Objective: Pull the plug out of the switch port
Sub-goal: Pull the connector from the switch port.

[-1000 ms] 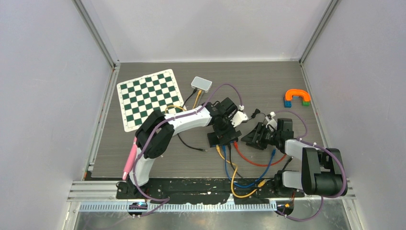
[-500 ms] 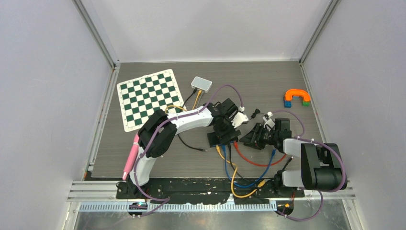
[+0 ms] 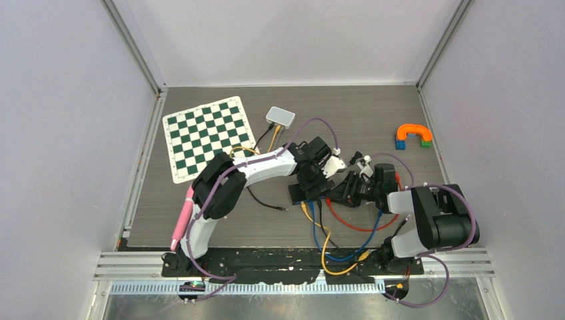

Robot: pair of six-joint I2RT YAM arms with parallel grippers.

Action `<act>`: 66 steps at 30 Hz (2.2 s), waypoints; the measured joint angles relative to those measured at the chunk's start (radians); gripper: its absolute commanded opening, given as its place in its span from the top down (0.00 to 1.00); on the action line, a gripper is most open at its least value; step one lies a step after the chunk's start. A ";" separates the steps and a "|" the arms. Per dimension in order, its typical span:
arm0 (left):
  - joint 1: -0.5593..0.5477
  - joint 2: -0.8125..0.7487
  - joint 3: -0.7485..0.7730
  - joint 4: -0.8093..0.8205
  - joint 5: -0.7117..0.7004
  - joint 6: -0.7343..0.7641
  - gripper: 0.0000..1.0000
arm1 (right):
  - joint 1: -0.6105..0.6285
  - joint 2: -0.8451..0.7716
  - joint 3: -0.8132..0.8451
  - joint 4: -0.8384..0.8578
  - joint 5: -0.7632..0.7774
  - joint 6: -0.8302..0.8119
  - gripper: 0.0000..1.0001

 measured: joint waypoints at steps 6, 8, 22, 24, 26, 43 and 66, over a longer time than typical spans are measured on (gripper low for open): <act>0.002 0.000 0.000 -0.003 0.001 -0.004 0.40 | 0.021 0.074 -0.020 0.141 -0.007 0.082 0.63; 0.003 0.000 0.000 -0.004 0.000 -0.004 0.41 | 0.021 0.092 -0.033 0.190 -0.007 0.108 0.66; 0.004 0.000 0.000 -0.006 0.000 -0.002 0.42 | 0.026 0.089 -0.030 0.196 -0.014 0.100 0.56; 0.004 0.000 0.000 -0.006 0.000 -0.002 0.42 | 0.026 0.086 -0.021 0.174 -0.021 0.084 0.55; 0.004 0.000 0.000 -0.006 0.000 -0.001 0.42 | 0.027 0.077 -0.014 0.150 -0.021 0.069 0.55; 0.003 0.000 0.000 -0.005 0.004 0.001 0.43 | 0.032 -0.040 0.005 -0.063 0.033 -0.022 0.58; 0.004 0.000 0.000 -0.004 0.014 0.014 0.45 | 0.032 0.023 -0.011 0.030 0.040 0.036 0.74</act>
